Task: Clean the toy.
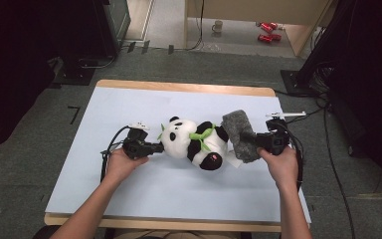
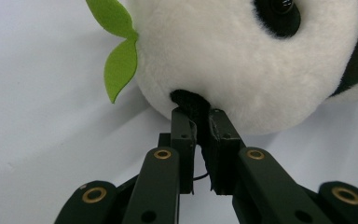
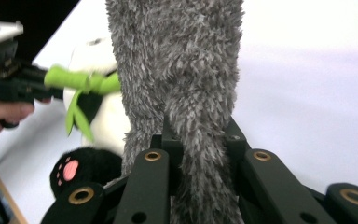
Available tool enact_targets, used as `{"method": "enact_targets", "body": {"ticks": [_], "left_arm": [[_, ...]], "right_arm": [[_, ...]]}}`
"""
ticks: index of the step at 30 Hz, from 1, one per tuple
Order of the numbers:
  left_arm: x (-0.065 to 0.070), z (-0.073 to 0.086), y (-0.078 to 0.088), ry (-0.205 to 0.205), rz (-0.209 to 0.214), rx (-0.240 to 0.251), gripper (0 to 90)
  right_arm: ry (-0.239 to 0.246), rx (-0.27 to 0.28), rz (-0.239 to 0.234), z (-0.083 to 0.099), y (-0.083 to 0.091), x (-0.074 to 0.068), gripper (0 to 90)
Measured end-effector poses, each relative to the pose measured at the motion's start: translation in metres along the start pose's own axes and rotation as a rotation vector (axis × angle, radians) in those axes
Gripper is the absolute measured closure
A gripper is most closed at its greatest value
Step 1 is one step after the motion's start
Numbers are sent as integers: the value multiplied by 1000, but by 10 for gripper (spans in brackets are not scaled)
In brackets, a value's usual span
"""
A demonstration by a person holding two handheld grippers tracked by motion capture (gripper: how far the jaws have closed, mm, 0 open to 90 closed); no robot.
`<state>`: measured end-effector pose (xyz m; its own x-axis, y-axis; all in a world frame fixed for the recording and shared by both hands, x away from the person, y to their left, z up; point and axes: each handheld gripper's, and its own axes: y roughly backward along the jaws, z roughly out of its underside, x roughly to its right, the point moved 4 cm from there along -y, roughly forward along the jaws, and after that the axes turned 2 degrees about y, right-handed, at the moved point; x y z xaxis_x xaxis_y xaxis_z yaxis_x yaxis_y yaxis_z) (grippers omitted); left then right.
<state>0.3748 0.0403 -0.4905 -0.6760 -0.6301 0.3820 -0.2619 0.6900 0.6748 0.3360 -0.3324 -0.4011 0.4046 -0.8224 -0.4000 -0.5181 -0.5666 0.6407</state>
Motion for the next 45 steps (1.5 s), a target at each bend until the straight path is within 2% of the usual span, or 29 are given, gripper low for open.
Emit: {"method": "enact_targets", "body": {"ticks": [4, 9, 11, 13, 16, 20, 29, 36, 40, 42, 45], "left_arm": [[-1, 3, -1, 3, 2, -1, 831], [-1, 7, -2, 8, 2, 4, 830], [-1, 9, -2, 12, 2, 6, 830], [-2, 11, -2, 11, 1, 5, 830], [-2, 12, -2, 26, 13, 32, 830], [-3, 13, -2, 37, 31, 52, 830], [-3, 12, -2, 33, 29, 60, 827], [-3, 6, -3, 43, 35, 56, 827], [-3, 4, -2, 48, 30, 36, 827], [-3, 3, -2, 48, 29, 34, 827], [-4, 2, -3, 54, 34, 33, 827]], "right_arm": [[-2, 35, 1, -5, 1, 2, 783], [15, 78, -38, -15, -8, -10, 783], [29, 80, -47, -18, -15, -16, 783], [48, 59, -53, -19, -25, -21, 781], [68, 17, -19, -18, -39, -22, 779], [86, -2, 31, -15, -43, -16, 779], [31, -13, 21, -6, -40, 1, 780], [0, -58, 67, 6, -39, 14, 780], [-45, -91, 94, 14, -35, 25, 781], [-60, -71, 95, 15, -29, 29, 780], [-77, -13, 71, 11, -17, 29, 780]]}}
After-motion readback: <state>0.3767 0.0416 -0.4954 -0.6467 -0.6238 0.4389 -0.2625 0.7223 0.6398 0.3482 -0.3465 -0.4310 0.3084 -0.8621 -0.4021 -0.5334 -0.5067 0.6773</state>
